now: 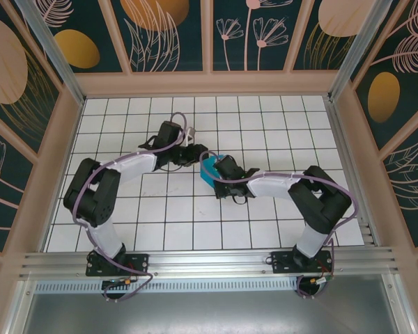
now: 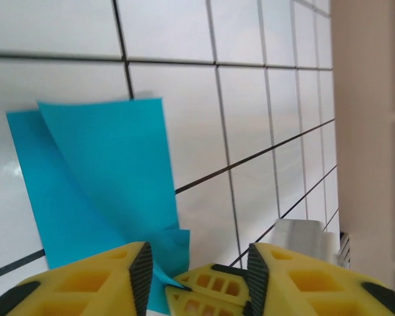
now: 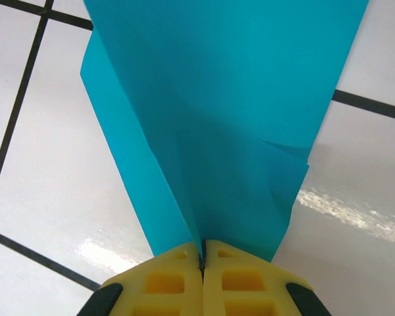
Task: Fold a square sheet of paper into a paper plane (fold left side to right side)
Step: Fourth fold the wing at the center of the table.
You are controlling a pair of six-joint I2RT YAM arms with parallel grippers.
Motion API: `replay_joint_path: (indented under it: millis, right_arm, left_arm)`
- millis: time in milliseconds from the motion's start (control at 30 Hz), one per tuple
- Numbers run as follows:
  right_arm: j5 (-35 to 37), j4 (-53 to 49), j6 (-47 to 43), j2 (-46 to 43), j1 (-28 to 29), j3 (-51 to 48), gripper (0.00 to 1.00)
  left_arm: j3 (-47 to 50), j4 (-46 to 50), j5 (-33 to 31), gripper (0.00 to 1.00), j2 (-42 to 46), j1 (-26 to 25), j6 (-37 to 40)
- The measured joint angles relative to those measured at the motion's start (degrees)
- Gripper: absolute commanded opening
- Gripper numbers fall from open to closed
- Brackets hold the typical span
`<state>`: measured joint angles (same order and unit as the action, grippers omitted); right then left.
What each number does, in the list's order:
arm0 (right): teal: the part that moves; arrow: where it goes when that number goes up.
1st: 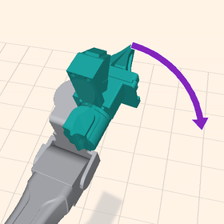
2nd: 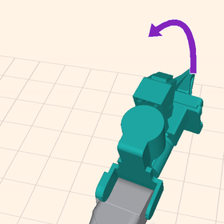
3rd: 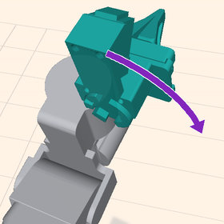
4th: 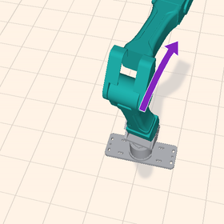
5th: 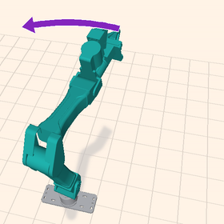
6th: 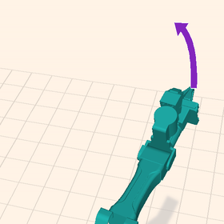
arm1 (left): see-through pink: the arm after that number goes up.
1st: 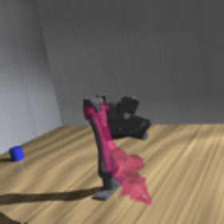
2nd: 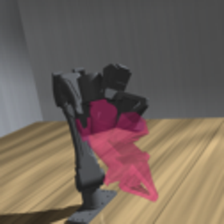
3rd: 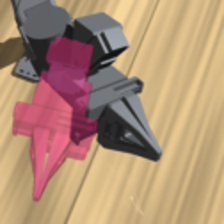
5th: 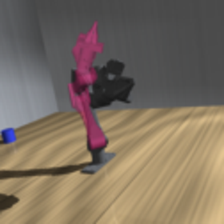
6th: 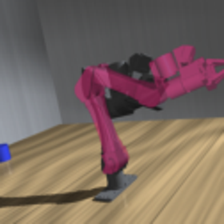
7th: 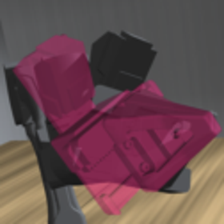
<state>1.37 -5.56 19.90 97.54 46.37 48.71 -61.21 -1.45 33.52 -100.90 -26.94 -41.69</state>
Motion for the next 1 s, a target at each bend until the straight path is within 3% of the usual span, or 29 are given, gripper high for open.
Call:
replay_joint_path:
  millis: [267,567,767,1000]
  right_arm:
    - [-7.6,5.1,1.8,-3.6,-4.7,-5.6,0.03]
    - [-15.3,11.7,5.3,-5.0,-8.9,-10.3,0.02]
    - [-18.0,15.1,8.0,-5.8,-9.9,-12.3,0.02]
    - [-19.5,16.9,9.5,-5.8,-10.1,-12.6,0.02]
  left_arm:
    - [2.3,-2.9,-0.9,0.42,5.0,1.1,-1.0]
    - [4.4,-5.4,0.0,0.40,-3.1,-2.1,-3.7]
    - [4.4,-6.1,0.0,0.33,-6.4,-3.8,-5.6]
    - [4.1,-6.8,-0.5,0.38,-7.4,-3.8,-6.6]
